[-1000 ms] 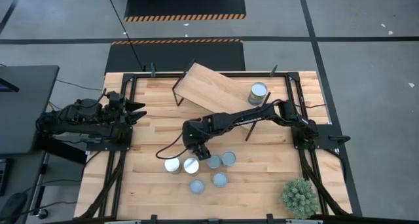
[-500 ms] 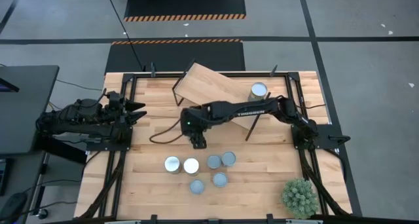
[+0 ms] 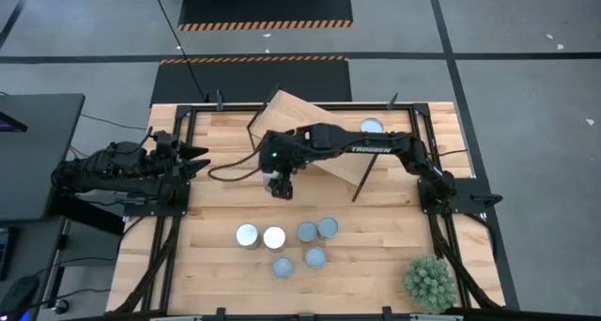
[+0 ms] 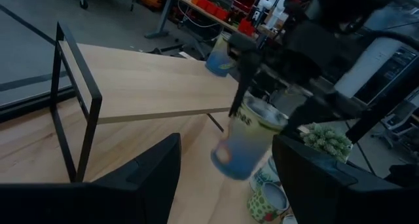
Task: Pick and place cans onto a shelf
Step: Put the canned peaches on the shelf
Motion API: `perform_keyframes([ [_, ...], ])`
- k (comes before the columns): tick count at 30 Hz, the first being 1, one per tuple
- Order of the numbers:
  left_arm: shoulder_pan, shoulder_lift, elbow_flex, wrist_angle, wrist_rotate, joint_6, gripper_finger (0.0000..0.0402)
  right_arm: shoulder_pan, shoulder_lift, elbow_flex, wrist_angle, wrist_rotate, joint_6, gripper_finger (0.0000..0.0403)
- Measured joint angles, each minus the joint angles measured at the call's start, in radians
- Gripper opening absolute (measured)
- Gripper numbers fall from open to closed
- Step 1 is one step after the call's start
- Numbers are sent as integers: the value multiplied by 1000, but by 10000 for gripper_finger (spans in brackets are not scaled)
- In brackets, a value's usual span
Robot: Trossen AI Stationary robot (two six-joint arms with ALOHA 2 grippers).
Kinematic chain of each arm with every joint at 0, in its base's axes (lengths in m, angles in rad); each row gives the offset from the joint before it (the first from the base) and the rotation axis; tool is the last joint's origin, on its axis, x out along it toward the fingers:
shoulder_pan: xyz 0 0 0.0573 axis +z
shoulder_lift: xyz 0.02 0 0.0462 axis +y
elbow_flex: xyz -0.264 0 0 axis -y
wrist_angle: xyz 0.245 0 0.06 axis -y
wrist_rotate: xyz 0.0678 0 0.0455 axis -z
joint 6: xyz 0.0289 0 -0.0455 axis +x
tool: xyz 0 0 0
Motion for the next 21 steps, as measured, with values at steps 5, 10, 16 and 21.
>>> perform_keyframes([
  [5, 0, 0, 0, 0, 0, 0, 247, -24, -26, 12, -57, 11, 50, 320],
  [10, 0, 0, 0, -1, 0, 0, 247, -39, -59, 12, -83, 17, 54, 320],
  [16, 0, 0, 0, 0, 0, -1, 247, -72, -125, 12, -123, 101, 69, 320],
  [21, 0, 0, 0, 0, 0, -1, 247, -122, -179, 12, -177, 146, 128, 320],
])
